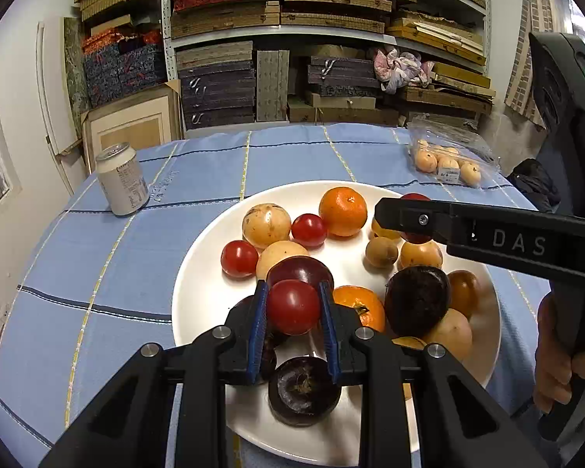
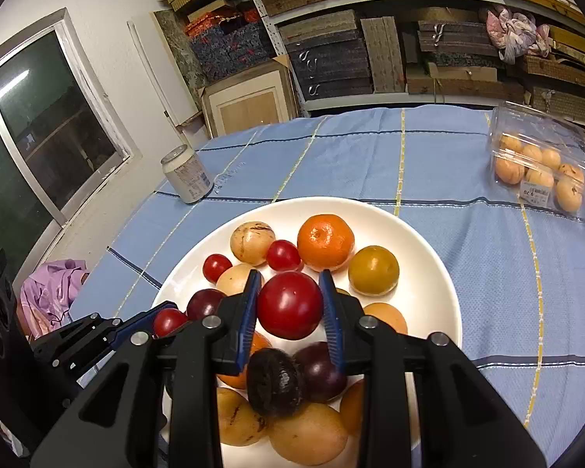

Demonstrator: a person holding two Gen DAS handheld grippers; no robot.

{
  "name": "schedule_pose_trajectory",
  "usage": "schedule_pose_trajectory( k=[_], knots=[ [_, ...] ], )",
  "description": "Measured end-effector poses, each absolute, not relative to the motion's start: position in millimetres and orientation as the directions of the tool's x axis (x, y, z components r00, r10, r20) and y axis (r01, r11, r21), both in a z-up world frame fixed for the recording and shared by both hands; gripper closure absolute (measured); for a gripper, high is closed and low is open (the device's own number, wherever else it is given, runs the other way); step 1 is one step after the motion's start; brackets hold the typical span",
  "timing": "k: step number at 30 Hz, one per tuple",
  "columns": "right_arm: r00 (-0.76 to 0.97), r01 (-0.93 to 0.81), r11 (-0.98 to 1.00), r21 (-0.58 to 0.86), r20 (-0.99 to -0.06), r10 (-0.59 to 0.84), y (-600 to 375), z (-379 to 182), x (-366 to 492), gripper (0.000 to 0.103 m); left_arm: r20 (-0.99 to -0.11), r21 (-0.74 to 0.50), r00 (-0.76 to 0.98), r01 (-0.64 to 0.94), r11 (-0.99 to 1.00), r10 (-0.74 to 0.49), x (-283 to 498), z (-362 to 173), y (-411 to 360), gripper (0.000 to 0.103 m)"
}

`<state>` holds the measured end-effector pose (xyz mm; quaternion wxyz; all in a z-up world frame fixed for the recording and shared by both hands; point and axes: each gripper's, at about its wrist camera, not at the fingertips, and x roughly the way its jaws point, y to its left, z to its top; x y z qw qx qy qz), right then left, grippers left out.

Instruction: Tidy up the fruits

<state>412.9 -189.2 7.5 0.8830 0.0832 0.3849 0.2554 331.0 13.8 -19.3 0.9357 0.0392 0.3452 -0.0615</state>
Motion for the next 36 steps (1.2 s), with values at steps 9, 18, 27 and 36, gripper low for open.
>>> schedule_pose_trajectory(
  k=[9, 18, 27, 36],
  knots=[
    [0.566, -0.382, 0.861, 0.337, -0.651, 0.506, -189.0, -1.9, 417.5, 0.073, -0.642, 0.054, 0.764, 0.136, 0.989, -0.069, 329.2, -20.5, 9.8, 0.077],
    [0.561, -0.378, 0.865, 0.331, -0.661, 0.498, -186.3, -8.7, 420.1, 0.072, -0.646, 0.060, 0.760, 0.138, 0.989, -0.067, 329.0, -22.9, 6.9, 0.074],
    [0.659, -0.374, 0.850, 0.371, -0.539, 0.525, -207.0, 36.7, 396.9, 0.048, -0.624, 0.047, 0.778, 0.125, 0.991, -0.069, 324.8, -14.6, 12.7, 0.040],
    [0.809, -0.455, 0.828, 0.328, -0.237, 0.538, -241.3, 143.8, 299.8, 0.021, -0.503, -0.097, 0.862, 0.016, 0.995, -0.063, 286.5, 43.7, 58.2, 0.012]
  ],
)
